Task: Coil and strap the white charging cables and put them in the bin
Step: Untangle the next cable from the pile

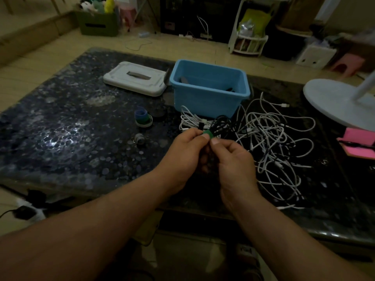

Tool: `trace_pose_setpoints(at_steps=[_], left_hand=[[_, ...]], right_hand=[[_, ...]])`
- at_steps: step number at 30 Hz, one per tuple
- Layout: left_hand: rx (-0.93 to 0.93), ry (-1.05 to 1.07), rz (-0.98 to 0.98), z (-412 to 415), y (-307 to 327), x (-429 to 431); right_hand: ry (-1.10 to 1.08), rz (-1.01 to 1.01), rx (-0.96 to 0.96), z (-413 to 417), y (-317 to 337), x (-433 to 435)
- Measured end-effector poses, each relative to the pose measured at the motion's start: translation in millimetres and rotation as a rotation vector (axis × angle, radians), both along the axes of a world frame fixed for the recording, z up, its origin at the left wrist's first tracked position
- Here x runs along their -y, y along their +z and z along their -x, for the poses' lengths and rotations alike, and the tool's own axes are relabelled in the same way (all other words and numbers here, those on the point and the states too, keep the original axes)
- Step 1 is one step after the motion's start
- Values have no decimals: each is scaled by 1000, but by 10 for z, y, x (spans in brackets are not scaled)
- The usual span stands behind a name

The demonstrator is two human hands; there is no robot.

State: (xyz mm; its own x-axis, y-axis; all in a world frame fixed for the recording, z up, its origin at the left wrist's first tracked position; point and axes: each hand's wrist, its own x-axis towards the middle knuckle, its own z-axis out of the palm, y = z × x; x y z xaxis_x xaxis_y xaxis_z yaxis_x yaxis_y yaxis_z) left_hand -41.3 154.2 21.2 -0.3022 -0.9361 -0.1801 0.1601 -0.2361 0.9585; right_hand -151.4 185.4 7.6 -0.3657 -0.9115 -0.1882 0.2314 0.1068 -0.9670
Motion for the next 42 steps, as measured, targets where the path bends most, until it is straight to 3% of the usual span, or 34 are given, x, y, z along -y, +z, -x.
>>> trace_pose_setpoints(at_steps=[4,11,14,18,20,24,27,32,38,42], left_hand=[[-91,-47,-73,-45,31,16],[-2,-208,-145,-188,126,118],[-14,-269,-153,-219,155,148],[38,-285,-167,-221,180,178],[193,-218,-6,-186,175,171],[582,-243,523,-166,83,109],[705,-196,625,-174,3,91],[536,-124,429,-215,75,201],[179,-172,98,-193,195,154],[-34,-233,-123,-175,230,116]], right_hand=[[70,24,29,45,10,-5],[209,92,-61,277,36,63],[360,73,19,314,71,66],[294,18,97,238,110,82],[196,12,116,210,99,123],[122,-20,106,190,94,198],[152,-67,112,167,83,190],[271,-29,128,226,88,170],[188,59,-89,188,40,157],[264,59,2,150,22,123]])
